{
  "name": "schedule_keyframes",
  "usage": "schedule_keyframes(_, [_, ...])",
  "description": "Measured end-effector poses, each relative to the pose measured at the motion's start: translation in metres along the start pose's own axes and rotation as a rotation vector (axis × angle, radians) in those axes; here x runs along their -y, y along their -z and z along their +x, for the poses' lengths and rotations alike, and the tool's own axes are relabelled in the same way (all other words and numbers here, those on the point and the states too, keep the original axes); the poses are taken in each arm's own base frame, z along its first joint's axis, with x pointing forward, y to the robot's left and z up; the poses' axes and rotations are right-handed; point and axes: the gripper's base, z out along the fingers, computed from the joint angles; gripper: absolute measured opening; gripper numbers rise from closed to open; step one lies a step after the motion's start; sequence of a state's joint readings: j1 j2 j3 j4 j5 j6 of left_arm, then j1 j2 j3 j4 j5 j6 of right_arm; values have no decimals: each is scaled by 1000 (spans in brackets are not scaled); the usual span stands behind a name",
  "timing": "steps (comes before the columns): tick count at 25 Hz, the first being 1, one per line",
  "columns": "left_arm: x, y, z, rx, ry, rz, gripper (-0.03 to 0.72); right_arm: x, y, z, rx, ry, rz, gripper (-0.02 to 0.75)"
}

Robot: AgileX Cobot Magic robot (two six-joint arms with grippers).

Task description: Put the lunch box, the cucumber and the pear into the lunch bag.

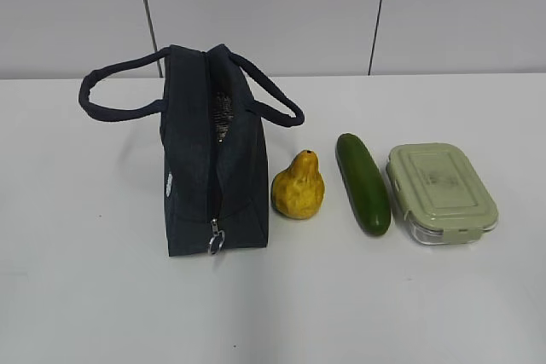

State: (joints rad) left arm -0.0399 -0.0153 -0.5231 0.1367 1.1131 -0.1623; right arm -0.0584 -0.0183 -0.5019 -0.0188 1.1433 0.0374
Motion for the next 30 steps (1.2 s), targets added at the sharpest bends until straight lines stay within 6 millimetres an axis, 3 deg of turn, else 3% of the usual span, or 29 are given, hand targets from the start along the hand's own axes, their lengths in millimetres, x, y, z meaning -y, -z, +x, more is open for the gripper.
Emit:
schedule_keyframes(23, [-1, 0, 0, 2, -6, -11, 174, 0, 0, 0, 0, 0, 0, 582])
schedule_keyframes(27, [1, -4, -6, -36, -6, -5, 235, 0, 0, 0, 0, 0, 0, 582])
schedule_keyframes(30, [5, -9, -23, -87, -1, 10, 300, 0, 0, 0, 0, 0, 0, 582])
